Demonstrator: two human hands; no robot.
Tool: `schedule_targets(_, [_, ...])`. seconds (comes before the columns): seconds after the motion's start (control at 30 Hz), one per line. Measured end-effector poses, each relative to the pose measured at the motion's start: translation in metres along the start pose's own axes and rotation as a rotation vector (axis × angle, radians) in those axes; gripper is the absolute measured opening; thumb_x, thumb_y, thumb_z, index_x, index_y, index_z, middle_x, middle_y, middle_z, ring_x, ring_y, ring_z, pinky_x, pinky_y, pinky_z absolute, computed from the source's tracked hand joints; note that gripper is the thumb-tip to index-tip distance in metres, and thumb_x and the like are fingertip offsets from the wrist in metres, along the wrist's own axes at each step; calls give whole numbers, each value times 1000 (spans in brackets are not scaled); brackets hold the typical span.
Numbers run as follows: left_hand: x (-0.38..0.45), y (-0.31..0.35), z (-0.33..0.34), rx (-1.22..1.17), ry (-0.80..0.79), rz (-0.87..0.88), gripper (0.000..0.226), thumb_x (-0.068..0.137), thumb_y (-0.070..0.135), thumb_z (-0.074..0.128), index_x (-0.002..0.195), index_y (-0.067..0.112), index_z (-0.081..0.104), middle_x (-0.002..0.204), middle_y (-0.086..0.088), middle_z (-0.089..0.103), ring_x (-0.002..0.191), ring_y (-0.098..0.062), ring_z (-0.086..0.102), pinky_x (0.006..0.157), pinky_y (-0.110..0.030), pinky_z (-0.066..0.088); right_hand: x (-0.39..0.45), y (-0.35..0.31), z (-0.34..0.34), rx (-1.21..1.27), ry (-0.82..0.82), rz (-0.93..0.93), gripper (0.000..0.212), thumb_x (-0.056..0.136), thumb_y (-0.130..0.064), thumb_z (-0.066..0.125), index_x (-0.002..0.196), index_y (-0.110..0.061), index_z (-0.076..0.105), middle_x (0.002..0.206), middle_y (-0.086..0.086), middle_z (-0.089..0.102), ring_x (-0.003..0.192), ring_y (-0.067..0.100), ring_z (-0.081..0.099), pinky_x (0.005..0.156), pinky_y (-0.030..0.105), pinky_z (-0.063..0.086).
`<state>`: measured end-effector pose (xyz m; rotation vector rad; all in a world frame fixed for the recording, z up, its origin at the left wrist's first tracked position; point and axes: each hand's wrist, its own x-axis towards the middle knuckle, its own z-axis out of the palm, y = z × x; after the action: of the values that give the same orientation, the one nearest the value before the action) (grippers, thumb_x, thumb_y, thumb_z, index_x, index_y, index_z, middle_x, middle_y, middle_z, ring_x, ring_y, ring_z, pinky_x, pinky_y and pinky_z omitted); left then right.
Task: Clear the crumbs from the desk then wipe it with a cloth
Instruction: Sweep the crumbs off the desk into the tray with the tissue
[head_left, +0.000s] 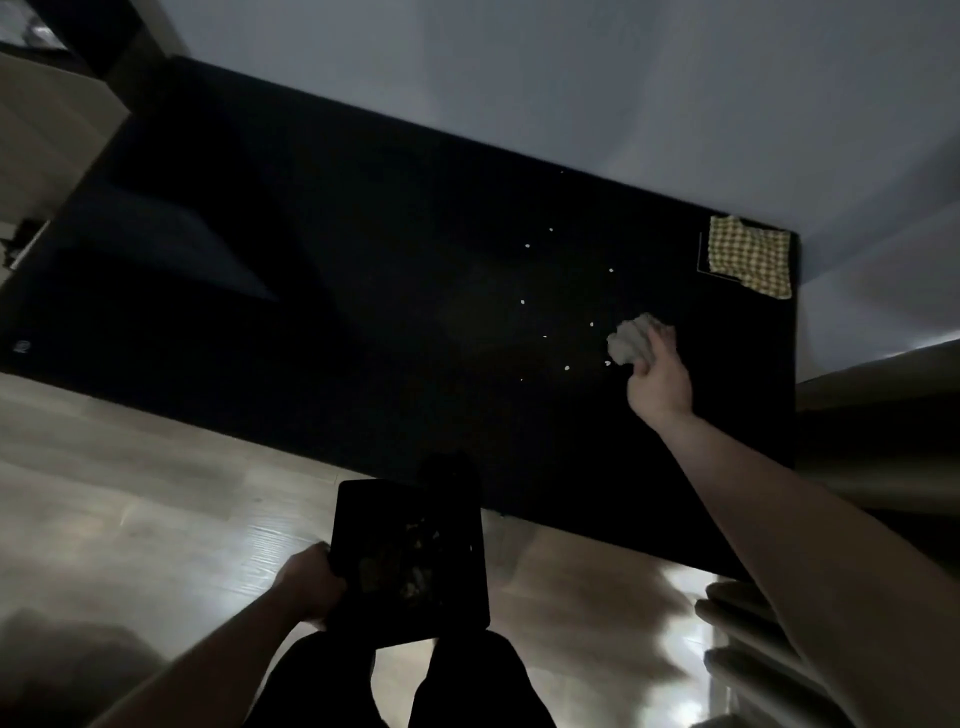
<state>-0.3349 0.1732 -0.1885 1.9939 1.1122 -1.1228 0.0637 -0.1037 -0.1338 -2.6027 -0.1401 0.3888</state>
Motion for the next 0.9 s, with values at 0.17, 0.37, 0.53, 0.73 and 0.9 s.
schedule_targets(0.17, [4,-2,3,-19,20,-26,25,82,22,59,66,18,39,79,-8,64,97,-31,71,67,-29,47,-11,-16,44,-256,-4,-48,64,100,-10,53,159,-25,35,170,2,25,160,28,13,127,56,21])
schedule_targets(0.37, [-1,3,2,-42,10,-52,22,79,21,60,66,19,42,79,-5,59,92,-31,69,70,-28,48,-108,-35,95,-68,-170,-478,58,95,-7,51,148,-28,55,161,-6,45,156,19,30,122,46,33])
schedule_targets(0.53, [-4,5,1,-62,-5,-38,21,79,21,62,96,10,65,83,-6,67,89,-26,70,67,-25,45,-209,-43,134,149,-480,-682,47,101,-13,41,141,-21,64,153,-4,54,152,15,35,119,36,30])
schedule_targets(0.73, [-1,-3,3,-81,-38,-62,38,75,26,63,106,6,71,97,-10,75,93,-26,73,66,-26,48,-225,-54,109,357,-608,-525,48,101,-1,46,136,-24,69,149,-15,57,142,-8,43,121,19,30])
schedule_targets(0.9, [14,-15,11,-81,-32,-75,48,69,33,59,112,11,65,98,-7,74,93,-24,72,68,-25,51,-141,-66,63,431,-305,-450,54,98,12,50,141,-17,64,150,-11,57,143,3,48,119,27,39])
